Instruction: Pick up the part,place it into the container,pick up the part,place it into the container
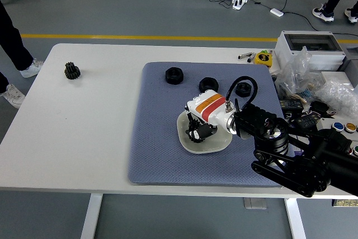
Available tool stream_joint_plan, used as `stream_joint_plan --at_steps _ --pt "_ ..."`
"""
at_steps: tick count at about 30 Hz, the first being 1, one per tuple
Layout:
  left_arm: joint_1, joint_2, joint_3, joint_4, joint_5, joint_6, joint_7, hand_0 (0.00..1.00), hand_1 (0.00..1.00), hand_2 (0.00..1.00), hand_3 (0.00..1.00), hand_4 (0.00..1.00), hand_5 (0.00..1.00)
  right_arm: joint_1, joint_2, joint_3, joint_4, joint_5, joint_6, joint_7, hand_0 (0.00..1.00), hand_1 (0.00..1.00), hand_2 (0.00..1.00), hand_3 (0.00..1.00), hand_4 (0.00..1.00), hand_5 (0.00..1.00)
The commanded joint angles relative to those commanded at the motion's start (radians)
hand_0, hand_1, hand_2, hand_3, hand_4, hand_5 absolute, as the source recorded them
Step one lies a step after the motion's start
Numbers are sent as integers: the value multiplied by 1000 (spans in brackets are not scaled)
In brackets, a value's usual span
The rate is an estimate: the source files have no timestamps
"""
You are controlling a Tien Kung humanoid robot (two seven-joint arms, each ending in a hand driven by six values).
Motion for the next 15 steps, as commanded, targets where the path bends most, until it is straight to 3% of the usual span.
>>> stream_joint_plan --at_steps 9,10,15 --pt "1 -2 -2 -1 6 -2 3 669 639 646 596 645 592 -6 1 -3 -18 13 7 9 16 198 336 461 776 311" --pt "1 -2 -4 -1 8 -3 4 669 641 646 596 645 591 -8 0 -2 -17 12 9 12 16 245 431 487 853 372" --pt "5 -2 -6 0 10 -4 4 669 641 646 596 645 591 -13 -2 0 -17 11 10 25 16 245 431 487 853 372"
